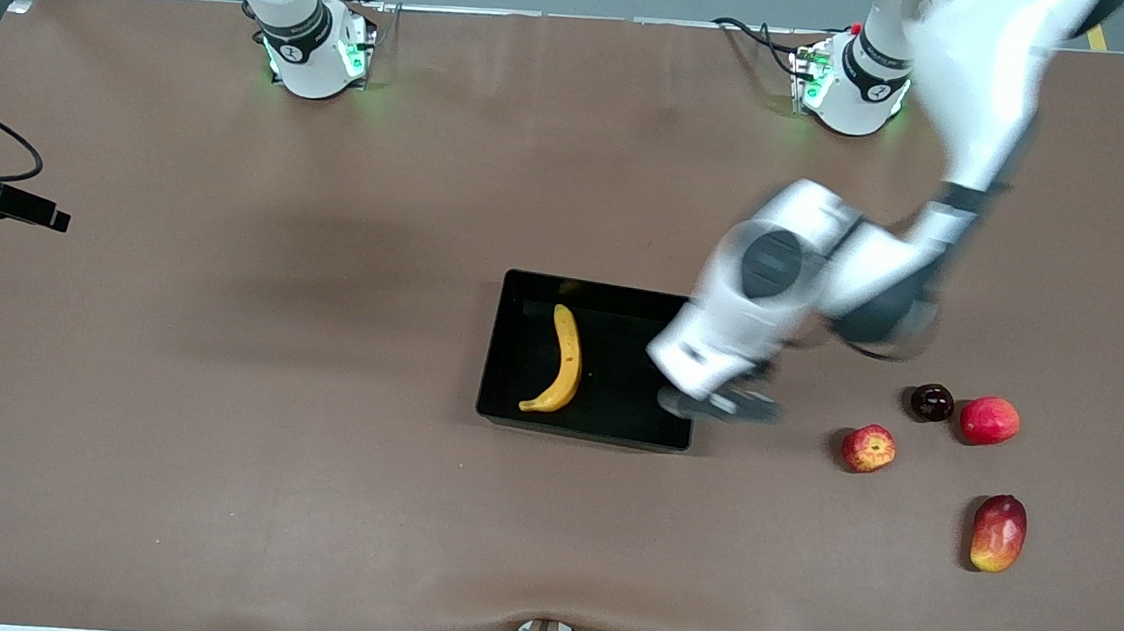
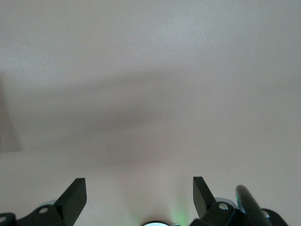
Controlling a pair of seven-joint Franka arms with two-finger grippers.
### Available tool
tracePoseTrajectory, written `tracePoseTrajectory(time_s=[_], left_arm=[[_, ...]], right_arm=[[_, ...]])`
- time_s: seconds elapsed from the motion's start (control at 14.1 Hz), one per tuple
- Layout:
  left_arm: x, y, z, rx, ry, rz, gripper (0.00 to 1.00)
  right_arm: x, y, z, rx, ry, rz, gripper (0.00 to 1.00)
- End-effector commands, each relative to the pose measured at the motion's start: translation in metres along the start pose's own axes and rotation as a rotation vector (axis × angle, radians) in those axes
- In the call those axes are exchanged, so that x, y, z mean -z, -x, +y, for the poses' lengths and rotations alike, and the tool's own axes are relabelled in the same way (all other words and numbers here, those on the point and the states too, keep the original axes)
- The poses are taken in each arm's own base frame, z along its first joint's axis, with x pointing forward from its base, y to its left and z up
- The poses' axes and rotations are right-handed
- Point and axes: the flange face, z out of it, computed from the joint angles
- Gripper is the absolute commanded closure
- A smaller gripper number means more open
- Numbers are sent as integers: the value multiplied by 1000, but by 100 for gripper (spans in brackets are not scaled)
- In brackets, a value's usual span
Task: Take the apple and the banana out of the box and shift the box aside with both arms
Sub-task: 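Lower the apple onto the table and open the left gripper, then move the left gripper back into the tray and grasp the banana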
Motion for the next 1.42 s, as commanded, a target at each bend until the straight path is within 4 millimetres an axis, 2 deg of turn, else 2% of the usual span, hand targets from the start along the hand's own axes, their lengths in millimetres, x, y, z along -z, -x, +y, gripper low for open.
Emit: tracePoseTrajectory(time_s=[0.0, 0.21, 0.28, 0.43, 0.71, 1.0, 1.07, 1.14, 1.21, 1.28, 1.35], left_arm=[[-24, 9, 52, -14, 21, 31, 0], [-58, 26, 95, 2, 88, 70, 0], [-67, 32, 104, 21, 75, 81, 0], [-91, 37, 111, 74, 34, 105, 0], [-139, 43, 123, 111, 89, 110, 0], [-164, 48, 130, 92, 122, 123, 0], [-167, 48, 129, 72, 115, 124, 22], [-168, 47, 127, 63, 111, 124, 48], [-168, 47, 127, 54, 110, 125, 89], [-168, 46, 127, 54, 111, 126, 100], [-163, 45, 127, 51, 114, 132, 100]], right_arm=[[5, 0, 1, -2, -34, 1, 0], [5, -1, 7, -7, -30, 3, 0], [6, -1, 9, -12, -35, 4, 0], [2, -1, 3, -13, -32, -8, 0], [0, 0, -3, -2, -34, -14, 0], [-3, 1, -7, 2, -33, -31, 0], [-3, 1, -11, 10, -32, -31, 0], [-3, 1, -12, 7, -31, -33, 0], [-3, 1, -13, 8, -31, -33, 0], [-3, 1, -13, 9, -33, -33, 0], [-3, 1, -17, 6, -33, -34, 0]])
